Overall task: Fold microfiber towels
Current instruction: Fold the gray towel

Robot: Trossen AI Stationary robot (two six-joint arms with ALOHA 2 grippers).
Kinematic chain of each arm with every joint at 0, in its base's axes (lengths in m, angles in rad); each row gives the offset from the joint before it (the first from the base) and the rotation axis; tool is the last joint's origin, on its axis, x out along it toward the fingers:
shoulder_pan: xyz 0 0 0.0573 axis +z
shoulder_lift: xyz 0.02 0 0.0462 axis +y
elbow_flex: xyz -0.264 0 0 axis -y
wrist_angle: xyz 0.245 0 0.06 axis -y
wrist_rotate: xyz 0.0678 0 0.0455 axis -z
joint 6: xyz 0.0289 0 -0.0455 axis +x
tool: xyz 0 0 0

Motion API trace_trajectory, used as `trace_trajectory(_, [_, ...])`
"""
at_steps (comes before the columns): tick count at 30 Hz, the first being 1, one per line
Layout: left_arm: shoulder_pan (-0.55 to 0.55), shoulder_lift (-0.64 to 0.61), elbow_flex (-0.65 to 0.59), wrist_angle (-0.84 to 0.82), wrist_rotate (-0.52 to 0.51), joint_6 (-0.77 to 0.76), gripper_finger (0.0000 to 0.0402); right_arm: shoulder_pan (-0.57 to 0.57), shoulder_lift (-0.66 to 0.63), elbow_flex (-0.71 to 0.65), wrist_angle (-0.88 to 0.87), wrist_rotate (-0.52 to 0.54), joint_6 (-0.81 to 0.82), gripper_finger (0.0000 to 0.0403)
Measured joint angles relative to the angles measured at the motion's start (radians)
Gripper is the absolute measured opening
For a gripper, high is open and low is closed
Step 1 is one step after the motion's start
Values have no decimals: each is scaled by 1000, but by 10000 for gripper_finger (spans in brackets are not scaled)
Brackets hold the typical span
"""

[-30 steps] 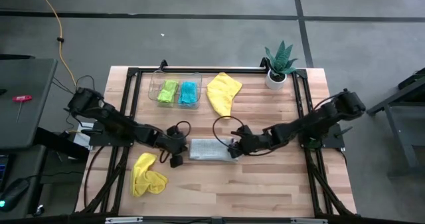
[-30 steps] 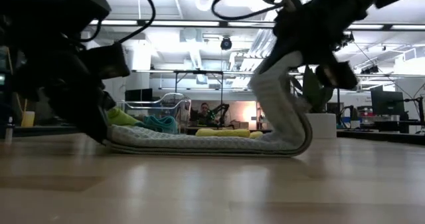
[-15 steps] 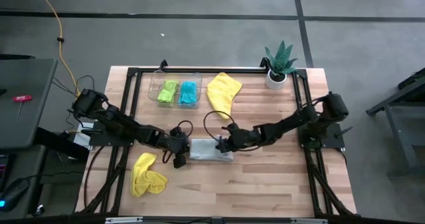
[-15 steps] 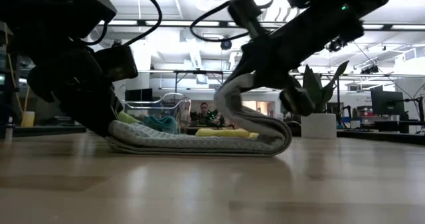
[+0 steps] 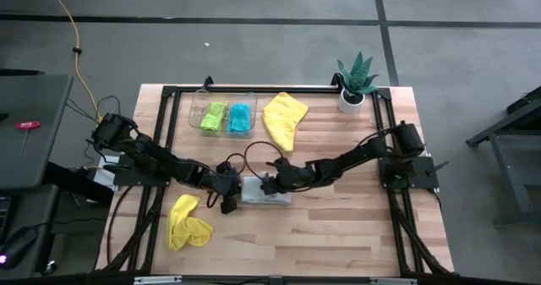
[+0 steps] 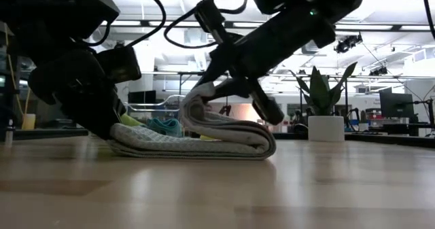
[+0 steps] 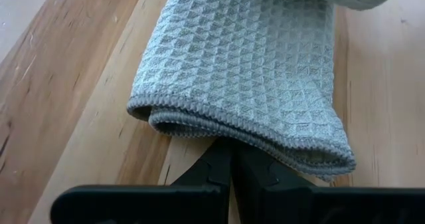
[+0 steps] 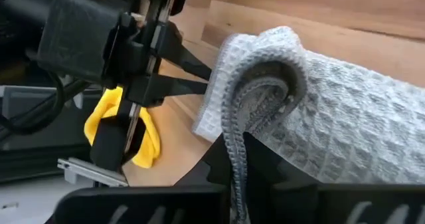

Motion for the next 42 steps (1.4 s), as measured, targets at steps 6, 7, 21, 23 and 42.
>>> trace_trajectory(6, [0, 0, 0, 2, 0, -1, 0, -10, 7, 20, -27, -22, 2, 40])
trace_trajectory(7, [0, 0, 0, 2, 0, -1, 0, -11, 7, 20, -27, -24, 2, 51])
trace_trajectory(21, [-1, -1, 0, 3, -2, 30, 0, -77, -57, 20, 59, -201, -216, 219])
trace_trajectory(23, [0, -22, 0, -16, 8, 59, 0, -83, -94, 20, -30, -196, -268, 221])
trace_trajectory(42, [22, -349, 10, -148, -41, 91, 0, -54, -122, -50, -391, -110, -539, 13])
